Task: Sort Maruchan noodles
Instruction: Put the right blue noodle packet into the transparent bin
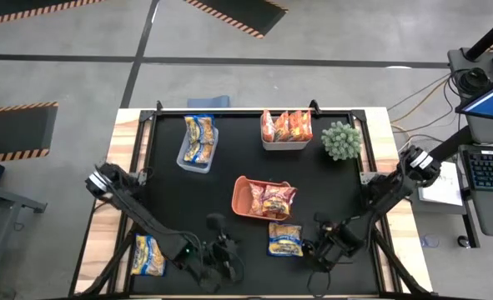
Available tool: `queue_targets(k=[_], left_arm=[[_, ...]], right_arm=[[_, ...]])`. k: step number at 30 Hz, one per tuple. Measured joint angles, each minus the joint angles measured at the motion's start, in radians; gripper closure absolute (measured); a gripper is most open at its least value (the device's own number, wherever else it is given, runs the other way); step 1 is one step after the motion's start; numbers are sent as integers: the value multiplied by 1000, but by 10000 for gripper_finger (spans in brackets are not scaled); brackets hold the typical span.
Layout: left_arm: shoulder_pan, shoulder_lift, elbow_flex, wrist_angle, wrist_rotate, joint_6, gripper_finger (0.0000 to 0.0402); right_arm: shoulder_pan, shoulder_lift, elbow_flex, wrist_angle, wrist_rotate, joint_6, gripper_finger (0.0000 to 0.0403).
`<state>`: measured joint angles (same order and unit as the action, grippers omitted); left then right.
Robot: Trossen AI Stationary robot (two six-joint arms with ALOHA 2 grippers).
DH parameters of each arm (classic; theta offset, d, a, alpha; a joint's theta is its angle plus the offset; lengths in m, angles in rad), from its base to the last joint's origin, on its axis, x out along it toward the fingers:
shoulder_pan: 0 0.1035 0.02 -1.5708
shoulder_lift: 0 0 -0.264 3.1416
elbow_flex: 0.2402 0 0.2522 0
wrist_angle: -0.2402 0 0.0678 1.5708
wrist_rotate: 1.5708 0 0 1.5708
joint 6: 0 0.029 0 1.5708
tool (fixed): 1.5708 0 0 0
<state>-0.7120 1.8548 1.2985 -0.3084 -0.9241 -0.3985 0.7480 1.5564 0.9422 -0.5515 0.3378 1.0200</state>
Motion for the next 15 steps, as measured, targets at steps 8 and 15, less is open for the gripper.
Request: queue_targets(k=[8, 15], left_arm=[[-52, 88, 107, -13, -9, 13, 402], [-71, 131, 111, -15, -9, -49, 402]], right_arm=[[-29, 168, 90, 261, 131, -251, 394], [-36, 230, 274, 104, 195, -328, 394]])
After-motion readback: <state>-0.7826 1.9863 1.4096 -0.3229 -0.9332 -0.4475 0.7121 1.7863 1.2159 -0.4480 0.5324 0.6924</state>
